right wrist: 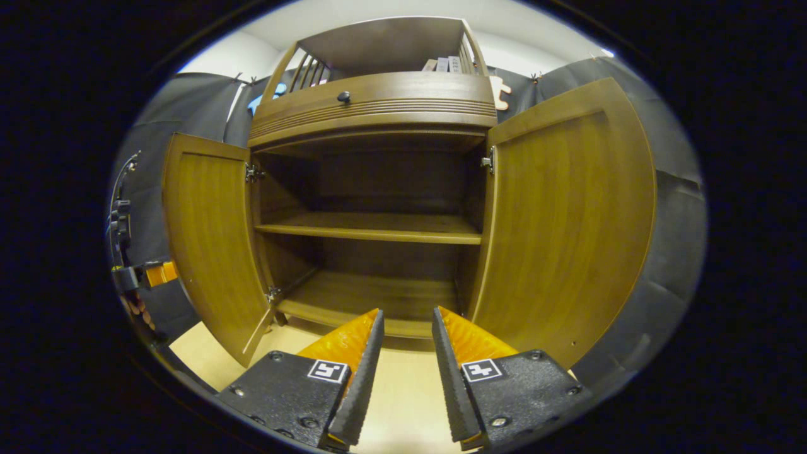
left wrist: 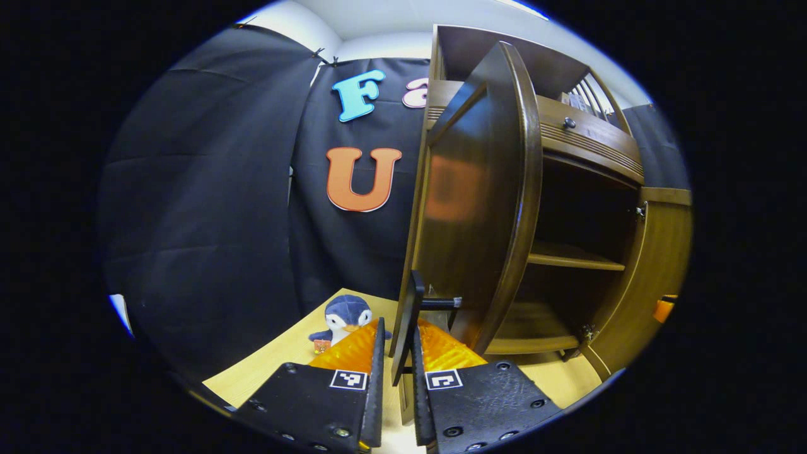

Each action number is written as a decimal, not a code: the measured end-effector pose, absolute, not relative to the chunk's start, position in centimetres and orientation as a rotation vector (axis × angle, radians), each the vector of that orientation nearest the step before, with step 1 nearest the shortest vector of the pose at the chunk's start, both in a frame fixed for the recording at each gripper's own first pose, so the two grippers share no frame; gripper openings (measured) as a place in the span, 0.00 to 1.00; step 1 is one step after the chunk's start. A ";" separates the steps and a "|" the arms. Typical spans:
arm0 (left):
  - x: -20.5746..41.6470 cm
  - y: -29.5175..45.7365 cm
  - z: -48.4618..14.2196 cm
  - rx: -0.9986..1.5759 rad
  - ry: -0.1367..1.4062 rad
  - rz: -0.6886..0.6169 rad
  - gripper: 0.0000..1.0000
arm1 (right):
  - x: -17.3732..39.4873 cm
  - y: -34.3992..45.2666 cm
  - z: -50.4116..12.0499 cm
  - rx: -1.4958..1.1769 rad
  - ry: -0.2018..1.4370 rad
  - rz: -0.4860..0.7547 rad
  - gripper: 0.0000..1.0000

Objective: Open the right door of the double-door shoe cabinet with the right hand, and open the left door with the left hand.

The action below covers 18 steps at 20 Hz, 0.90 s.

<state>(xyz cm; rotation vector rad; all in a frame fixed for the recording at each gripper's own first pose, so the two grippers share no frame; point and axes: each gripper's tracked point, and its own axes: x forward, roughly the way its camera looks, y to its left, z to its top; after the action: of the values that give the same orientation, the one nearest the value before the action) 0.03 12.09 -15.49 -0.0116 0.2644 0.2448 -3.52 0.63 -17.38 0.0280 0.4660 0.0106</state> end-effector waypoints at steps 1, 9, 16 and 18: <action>-0.2 12.3 -15.4 0.006 0.262 0.245 0.19 | -3.5 0.6 -17.3 0.026 0.465 0.007 0.53; -3.1 15.1 -14.4 0.091 0.267 0.332 0.18 | -2.7 0.6 -17.6 0.028 0.473 0.012 0.53; -5.3 14.2 -11.6 0.151 0.206 0.401 0.52 | -2.3 0.7 -17.0 0.031 0.470 0.031 0.54; -5.2 11.7 -10.7 0.139 0.180 0.342 0.53 | -2.3 0.7 -16.6 0.032 0.462 0.034 0.55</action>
<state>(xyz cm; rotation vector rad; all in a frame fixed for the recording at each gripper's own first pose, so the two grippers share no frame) -5.18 11.72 -10.67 0.1390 0.1800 0.3420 -2.29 0.75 -16.56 0.0319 0.4624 0.0341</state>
